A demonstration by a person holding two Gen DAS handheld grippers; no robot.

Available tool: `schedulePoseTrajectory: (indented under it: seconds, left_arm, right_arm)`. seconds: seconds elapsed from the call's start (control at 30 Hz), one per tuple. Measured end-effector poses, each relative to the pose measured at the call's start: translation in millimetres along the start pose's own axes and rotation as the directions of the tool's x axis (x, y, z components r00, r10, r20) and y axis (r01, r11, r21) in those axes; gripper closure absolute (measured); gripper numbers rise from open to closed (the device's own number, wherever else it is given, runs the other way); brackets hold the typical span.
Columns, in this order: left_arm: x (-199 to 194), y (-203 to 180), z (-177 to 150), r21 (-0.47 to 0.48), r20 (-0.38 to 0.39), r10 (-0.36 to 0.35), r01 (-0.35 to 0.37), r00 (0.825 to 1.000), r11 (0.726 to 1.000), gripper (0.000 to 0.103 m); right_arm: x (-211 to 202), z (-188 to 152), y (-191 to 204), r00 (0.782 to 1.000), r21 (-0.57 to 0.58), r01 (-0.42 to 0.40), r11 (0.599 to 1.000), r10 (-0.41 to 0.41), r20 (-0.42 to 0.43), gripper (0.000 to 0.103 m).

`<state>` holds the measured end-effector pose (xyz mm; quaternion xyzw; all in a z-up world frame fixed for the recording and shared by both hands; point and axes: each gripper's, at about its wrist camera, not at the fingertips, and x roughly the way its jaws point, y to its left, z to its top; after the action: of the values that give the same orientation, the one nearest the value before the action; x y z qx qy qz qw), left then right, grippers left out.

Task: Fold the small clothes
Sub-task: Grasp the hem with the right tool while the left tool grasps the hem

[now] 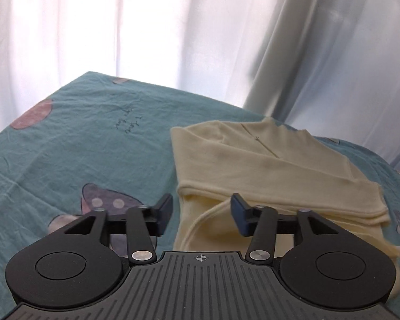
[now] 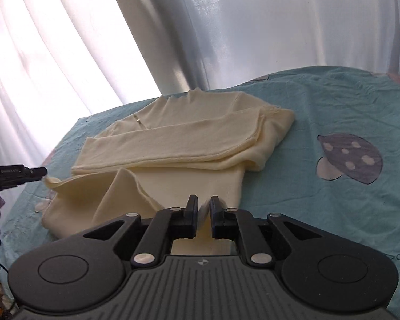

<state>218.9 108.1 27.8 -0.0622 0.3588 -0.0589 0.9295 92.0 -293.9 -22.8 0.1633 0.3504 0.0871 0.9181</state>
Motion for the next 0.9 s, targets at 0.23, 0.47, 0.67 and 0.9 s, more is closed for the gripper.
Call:
schedulePoseTrajectory:
  seconds: [0.23, 0.47, 0.67, 0.9]
  left_arm:
    - [38, 6, -10, 0.1, -0.087, -0.054, 0.062, 0.995, 0.993, 0.039]
    - [72, -6, -11, 0.124, -0.148, -0.096, 0.115, 0.984, 0.986, 0.06]
    - [80, -9, -10, 0.157, -0.176, -0.077, 0.105, 0.981, 0.982, 0.093]
    - [40, -16, 14, 0.186, -0.054, -0.105, 0.113, 0.993, 0.976, 0.094]
  right_arm:
    - [13, -6, 1, 0.995, -0.118, 0.089, 0.989, -0.094, -0.041, 0.063]
    - [45, -1, 11, 0.99, -0.174, 0.112, 0.978, -0.125, -0.066, 0.063]
    - [58, 2, 20, 0.985, -0.24, 0.135, 0.961, -0.156, -0.072, 0.097]
    - [31, 13, 38, 0.988, -0.325, 0.156, 0.933, -0.153, 0.036, 0.098]
